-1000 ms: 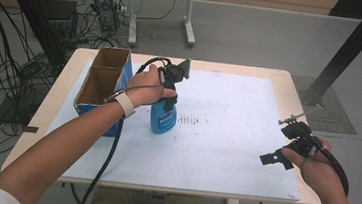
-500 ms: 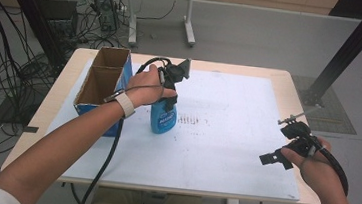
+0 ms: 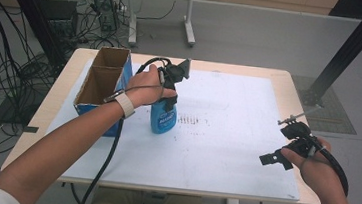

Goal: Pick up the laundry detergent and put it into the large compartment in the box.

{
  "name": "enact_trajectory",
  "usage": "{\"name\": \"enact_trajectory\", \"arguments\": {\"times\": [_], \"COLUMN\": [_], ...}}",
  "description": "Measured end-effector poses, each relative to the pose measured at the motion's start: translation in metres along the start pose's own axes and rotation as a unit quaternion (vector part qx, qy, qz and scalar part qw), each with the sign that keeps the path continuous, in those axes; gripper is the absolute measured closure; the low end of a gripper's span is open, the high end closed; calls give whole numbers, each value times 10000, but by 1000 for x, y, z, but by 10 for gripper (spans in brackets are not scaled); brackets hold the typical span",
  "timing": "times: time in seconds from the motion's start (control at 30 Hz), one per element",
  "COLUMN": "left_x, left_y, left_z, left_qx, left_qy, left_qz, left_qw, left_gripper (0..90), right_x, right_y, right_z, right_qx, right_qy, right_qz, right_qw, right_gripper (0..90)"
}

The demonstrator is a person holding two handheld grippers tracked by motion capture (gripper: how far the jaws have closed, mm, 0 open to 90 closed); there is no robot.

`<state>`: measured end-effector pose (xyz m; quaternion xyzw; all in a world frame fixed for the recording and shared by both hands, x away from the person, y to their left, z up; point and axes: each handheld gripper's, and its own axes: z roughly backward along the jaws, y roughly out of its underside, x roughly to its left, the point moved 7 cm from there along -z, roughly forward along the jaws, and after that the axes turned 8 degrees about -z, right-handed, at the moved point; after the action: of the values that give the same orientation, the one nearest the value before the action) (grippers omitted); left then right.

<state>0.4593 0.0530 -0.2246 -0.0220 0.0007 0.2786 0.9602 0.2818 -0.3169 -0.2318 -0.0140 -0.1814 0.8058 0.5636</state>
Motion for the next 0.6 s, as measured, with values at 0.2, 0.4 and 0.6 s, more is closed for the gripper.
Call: {"name": "enact_trajectory", "arguments": {"times": [0.2, 0.4, 0.6], "left_x": [0, 0, 1], "left_y": [0, -1, 0], "left_z": [0, 0, 0], "left_qx": [10, 23, 16], "left_qy": [-4, 8, 9], "left_qz": [-14, -17, -26], "left_qw": [10000, 10000, 10000], "left_gripper": [385, 385, 384], "right_x": [0, -1, -2], "right_y": [1, 3, 4], "right_z": [1, 4, 3], "right_qx": [-10, -18, -17], "right_qy": [22, 51, 38], "right_qz": [-13, -36, -44], "right_qw": [10000, 10000, 10000], "right_gripper": [75, 75, 75]}}
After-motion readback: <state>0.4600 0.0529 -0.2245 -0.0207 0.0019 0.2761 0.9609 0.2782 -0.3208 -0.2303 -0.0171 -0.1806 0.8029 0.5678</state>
